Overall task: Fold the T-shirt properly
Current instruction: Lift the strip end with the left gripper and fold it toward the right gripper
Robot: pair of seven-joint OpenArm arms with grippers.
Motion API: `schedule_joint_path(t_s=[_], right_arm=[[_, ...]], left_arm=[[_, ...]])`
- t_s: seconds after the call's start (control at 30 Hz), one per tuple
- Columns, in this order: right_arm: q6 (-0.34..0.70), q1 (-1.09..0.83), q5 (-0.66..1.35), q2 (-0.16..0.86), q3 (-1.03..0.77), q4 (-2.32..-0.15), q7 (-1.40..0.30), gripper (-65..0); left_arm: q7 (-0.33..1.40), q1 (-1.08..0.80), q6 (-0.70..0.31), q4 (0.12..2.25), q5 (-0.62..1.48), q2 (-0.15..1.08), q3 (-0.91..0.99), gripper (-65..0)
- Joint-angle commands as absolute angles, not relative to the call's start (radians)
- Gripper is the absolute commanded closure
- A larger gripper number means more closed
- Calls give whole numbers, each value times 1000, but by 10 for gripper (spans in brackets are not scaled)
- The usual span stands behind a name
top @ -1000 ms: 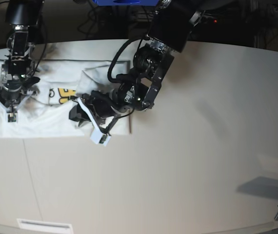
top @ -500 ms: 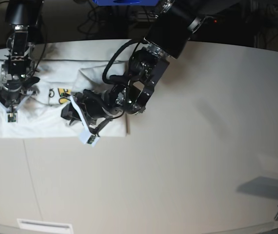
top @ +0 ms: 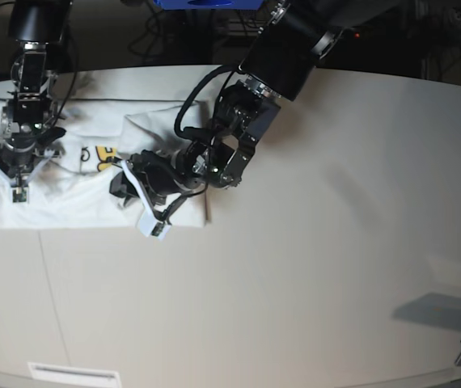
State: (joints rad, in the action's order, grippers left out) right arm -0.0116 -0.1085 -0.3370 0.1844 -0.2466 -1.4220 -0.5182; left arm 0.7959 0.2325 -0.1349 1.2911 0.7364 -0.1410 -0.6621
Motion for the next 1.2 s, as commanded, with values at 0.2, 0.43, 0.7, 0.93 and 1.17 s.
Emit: schedule_joint_path(t_s=[0.2, 0.43, 0.7, 0.93, 1.17], right_arm=[[-8, -104, -332, 194, -249, -1426, -542, 0], [-8, -104, -332, 194, -248, -1426, -542, 0], [-8, -107, -332, 194, -251, -1426, -542, 0], [-8, -110, -332, 196, -248, -1425, -542, 0], [-8, -105, -332, 194, -246, -1371, -539, 0]], left_arm=[[779, 254, -151, 1308, 753, -157, -662, 0], [773, 271, -153, 1317, 754, -157, -714, -101], [633, 318, -154, 1317, 759, -157, -917, -247], [562, 346, -308, 1336, 759, -157, -929, -247], [522, 435, -346, 1425, 753, -157, -932, -247]])
